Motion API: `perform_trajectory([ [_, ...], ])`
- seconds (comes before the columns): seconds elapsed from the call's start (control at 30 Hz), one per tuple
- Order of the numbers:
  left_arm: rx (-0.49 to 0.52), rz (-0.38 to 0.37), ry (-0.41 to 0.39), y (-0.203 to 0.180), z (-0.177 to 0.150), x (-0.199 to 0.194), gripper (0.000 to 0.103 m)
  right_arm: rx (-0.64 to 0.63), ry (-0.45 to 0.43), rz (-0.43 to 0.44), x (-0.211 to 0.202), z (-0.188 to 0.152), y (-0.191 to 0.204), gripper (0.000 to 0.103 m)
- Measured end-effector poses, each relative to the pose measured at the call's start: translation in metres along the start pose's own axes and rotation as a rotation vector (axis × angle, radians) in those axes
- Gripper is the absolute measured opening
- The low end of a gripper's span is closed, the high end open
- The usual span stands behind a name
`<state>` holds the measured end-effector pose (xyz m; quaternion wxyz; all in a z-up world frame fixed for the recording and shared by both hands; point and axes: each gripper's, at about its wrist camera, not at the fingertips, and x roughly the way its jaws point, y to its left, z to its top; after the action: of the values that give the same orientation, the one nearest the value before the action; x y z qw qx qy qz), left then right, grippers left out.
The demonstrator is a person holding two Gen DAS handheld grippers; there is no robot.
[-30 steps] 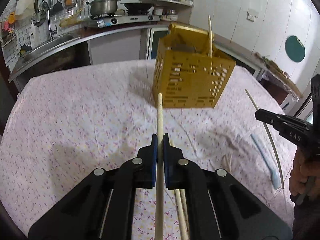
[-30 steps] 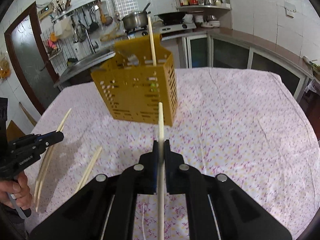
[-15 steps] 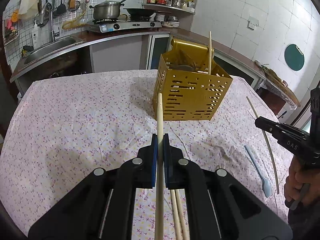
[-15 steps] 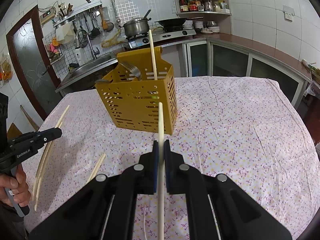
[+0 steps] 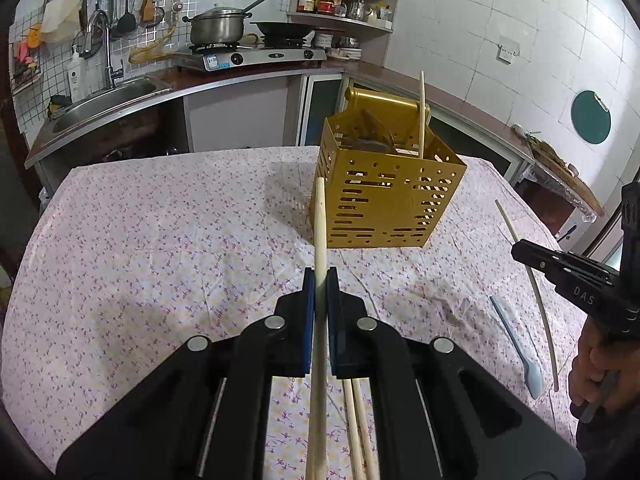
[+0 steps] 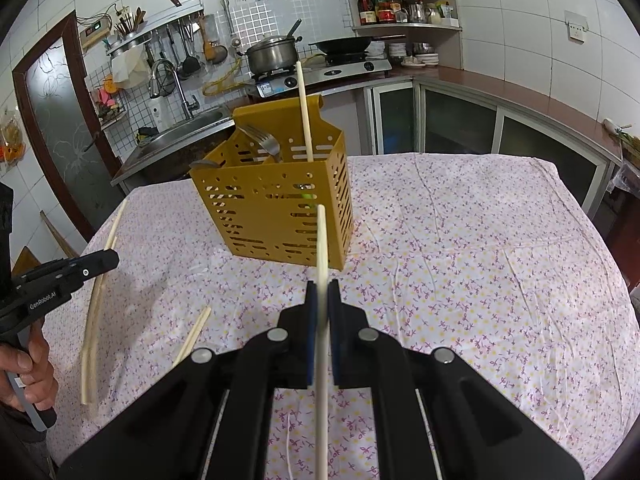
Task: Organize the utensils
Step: 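Carry both held chopsticks up to the yellow holder with both tools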
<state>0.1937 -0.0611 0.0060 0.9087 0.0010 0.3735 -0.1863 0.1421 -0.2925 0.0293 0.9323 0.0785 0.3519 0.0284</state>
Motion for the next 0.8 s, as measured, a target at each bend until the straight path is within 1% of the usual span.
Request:
perform_trajectory([
  [0.2, 0.0, 0.005, -0.014, 0.001, 0.004, -0.006, 0.004, -0.003, -0.017, 0.001, -0.006, 0.004, -0.001, 0.006],
  [0.37, 0.011, 0.013, 0.008, 0.001, 0.003, -0.001, 0.004, -0.002, -0.016, 0.0, -0.007, 0.005, -0.001, 0.006],
  [0.6, 0.014, 0.006, 0.002, -0.001, 0.004, -0.003, 0.004, 0.002, -0.033, 0.006, -0.012, 0.009, -0.002, 0.006],
  [0.7, 0.02, 0.002, -0.02, -0.004, 0.011, -0.008, 0.004, 0.001, -0.072, 0.028, -0.019, 0.013, -0.001, 0.006],
  [0.8, 0.034, 0.0, -0.055, -0.01, 0.026, -0.015, 0.004, -0.009, -0.132, 0.057, -0.031, 0.027, 0.002, 0.006],
])
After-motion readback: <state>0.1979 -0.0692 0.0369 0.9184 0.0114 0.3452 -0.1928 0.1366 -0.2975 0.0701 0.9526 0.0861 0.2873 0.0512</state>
